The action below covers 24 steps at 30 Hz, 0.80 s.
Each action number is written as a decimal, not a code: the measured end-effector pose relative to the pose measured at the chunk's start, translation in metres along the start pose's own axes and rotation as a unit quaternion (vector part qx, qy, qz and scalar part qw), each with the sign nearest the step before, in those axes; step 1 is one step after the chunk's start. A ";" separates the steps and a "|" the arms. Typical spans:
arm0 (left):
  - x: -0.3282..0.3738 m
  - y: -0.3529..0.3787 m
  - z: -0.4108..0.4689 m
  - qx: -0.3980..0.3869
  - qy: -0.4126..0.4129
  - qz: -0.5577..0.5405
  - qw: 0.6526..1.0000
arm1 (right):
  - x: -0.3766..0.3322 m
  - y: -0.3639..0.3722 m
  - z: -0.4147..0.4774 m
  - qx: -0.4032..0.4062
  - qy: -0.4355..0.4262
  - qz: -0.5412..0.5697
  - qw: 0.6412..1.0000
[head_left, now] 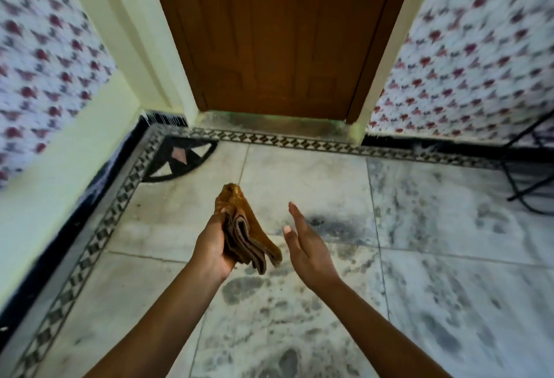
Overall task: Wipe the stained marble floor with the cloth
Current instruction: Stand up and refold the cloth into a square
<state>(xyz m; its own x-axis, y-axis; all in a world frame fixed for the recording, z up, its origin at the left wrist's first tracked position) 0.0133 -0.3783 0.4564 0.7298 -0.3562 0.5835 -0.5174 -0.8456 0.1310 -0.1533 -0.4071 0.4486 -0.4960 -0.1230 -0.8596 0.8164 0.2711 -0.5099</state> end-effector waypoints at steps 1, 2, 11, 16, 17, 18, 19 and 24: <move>0.025 0.002 -0.040 0.002 0.003 0.003 1.000 | -0.035 -0.023 -0.005 0.003 0.004 0.004 1.000; 0.043 0.002 -0.074 -0.003 0.004 0.001 1.000 | -0.063 -0.040 -0.012 0.003 0.000 0.003 1.000; 0.169 -0.022 -0.354 -0.026 0.071 -0.042 0.996 | -0.304 -0.181 -0.094 0.016 -0.039 0.068 0.997; 0.202 -0.037 -0.439 -0.061 0.125 -0.086 0.987 | -0.381 -0.205 -0.128 -0.021 -0.123 0.080 0.989; 0.206 -0.039 -0.451 -0.061 0.129 -0.083 0.986 | -0.395 -0.205 -0.134 -0.027 -0.147 0.075 0.986; 0.209 -0.040 -0.459 -0.059 0.129 -0.078 0.987 | -0.407 -0.205 -0.139 -0.030 -0.164 0.073 0.983; 0.213 -0.044 -0.468 -0.061 0.130 -0.073 0.987 | -0.422 -0.204 -0.148 -0.033 -0.182 0.077 0.980; 0.229 -0.062 -0.489 -0.081 0.159 -0.045 0.983 | -0.467 -0.190 -0.169 -0.003 -0.255 0.065 0.965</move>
<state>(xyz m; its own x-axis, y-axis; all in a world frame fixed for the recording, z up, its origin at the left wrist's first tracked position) -0.0058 -0.2135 0.9736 0.6120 -0.1186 0.7819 -0.5411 -0.7838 0.3047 -0.1269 -0.2398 0.9531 -0.1782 -0.5416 -0.8215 0.8593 0.3212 -0.3981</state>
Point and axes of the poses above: each hand's wrist, its own z-axis towards the middle knuckle, its own y-axis out of the palm, x = y × z, the point moved 2 cm from there along z, towards the middle knuckle, and after that the axes turned 11 degrees about x, right-handed, at the moved point
